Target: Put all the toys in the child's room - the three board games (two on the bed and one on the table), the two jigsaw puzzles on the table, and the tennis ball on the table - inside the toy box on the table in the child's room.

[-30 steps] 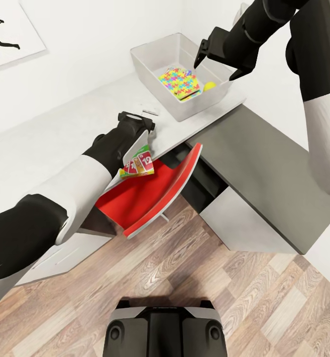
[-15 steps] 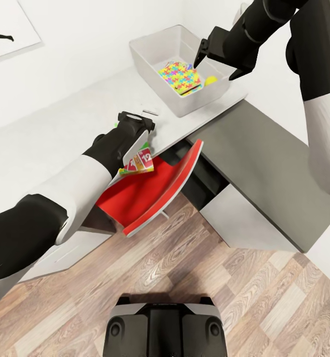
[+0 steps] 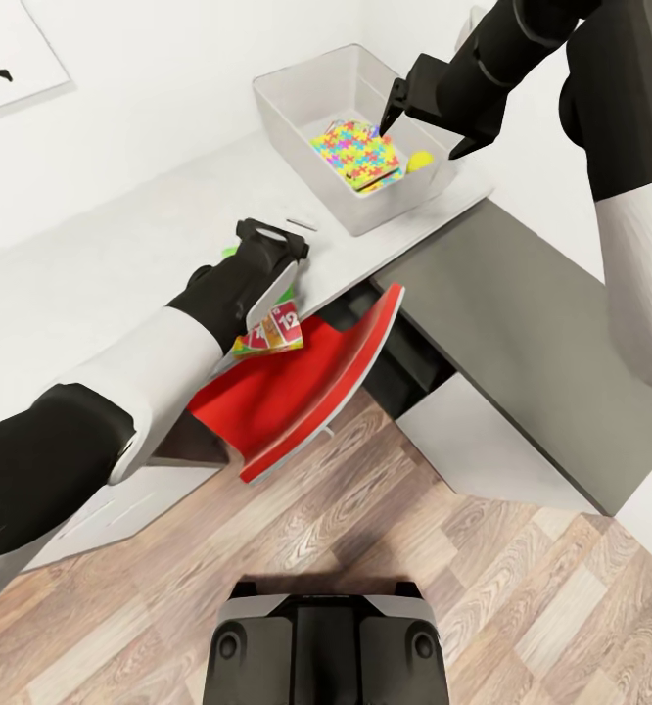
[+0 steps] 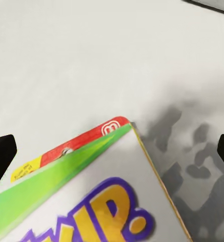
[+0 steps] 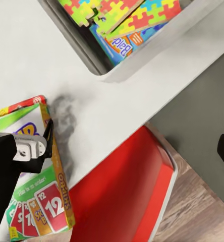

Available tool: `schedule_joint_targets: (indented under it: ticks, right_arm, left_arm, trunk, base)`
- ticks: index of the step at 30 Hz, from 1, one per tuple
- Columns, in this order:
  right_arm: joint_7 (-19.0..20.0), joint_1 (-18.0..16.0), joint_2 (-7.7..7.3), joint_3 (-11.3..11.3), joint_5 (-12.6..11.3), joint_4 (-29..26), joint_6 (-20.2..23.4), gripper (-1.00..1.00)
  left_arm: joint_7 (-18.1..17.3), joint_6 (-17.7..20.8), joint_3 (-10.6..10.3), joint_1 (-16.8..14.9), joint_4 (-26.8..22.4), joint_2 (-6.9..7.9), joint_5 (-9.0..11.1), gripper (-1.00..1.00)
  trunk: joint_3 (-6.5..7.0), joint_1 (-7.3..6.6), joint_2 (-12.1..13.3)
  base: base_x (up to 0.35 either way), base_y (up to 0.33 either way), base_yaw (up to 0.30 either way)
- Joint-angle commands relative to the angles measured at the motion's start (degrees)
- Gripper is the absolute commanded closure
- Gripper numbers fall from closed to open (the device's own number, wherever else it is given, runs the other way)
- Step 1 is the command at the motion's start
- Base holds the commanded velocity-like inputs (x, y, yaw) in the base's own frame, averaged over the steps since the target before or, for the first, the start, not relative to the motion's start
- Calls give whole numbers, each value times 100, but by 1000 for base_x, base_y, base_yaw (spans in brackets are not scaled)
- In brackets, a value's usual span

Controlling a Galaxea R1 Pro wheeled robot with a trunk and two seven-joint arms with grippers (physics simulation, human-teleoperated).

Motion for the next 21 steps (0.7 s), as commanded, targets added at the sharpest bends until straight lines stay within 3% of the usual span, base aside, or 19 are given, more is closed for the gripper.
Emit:
schedule_joint_targets:
  ticks: [1, 7, 21]
  right_arm:
    - [-55, -8, -8, 14, -55, -1, 60, -100]
    - [-57, -8, -3, 15, -59, 0, 60, -100]
    - [-53, -8, 9, 15, -62, 4, 68, -100]
  left_arm:
    - [61, 12, -94, -8, -8, 0, 61, -100]
    - [211, 12, -201, -8, -19, 0, 66, -100]
    - [339, 13, -224, 117, -21, 0, 77, -100]
  trunk:
    - [-8, 4, -9]
    - [-17, 4, -9]
    - [-61, 4, -9]
  base:
    - [52, 0, 0]
    - [24, 1, 0]
    - [48, 52, 0]
